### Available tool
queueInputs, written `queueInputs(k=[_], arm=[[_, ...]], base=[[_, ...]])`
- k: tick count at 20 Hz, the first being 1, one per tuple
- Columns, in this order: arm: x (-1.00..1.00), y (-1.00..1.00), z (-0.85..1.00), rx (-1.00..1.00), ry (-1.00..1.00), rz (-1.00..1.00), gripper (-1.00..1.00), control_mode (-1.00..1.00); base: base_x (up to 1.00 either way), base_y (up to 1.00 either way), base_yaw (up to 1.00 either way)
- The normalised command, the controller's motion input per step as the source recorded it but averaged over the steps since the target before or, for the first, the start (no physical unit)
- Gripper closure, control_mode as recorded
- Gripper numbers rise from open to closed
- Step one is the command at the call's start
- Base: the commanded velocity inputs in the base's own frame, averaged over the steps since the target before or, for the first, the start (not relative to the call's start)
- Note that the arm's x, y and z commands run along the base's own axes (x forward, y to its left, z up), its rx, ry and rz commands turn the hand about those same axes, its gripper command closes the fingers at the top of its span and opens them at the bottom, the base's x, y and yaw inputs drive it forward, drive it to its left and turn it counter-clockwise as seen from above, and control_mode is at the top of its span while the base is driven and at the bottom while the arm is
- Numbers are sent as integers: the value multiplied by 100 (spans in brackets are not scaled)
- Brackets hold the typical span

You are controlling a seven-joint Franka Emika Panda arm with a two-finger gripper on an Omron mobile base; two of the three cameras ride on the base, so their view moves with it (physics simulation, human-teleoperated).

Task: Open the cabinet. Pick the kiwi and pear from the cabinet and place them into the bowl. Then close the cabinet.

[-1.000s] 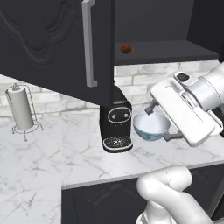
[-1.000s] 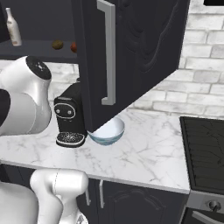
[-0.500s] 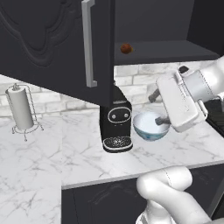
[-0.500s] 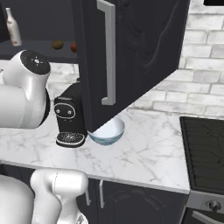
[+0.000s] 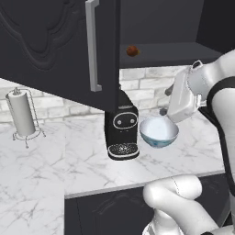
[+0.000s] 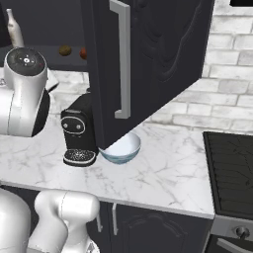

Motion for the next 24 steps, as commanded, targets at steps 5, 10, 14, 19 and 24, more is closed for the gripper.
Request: queueInputs(k=[5,10,14,19,24], arm=[[38,-40,-1,-3,0,-28,-100,-100],[62,-18,-3,-7,-7,-27,-100,-100],[63,-11,0,-6,-9,-23,-100,-100],[69,-23,0,-3,-1,-24,-100,-100],[72,-22,0,0,0,-18,-100,-100]], base=[[0,0,0],[0,0,0],[0,0,0],[0,0,0],[0,0,0]])
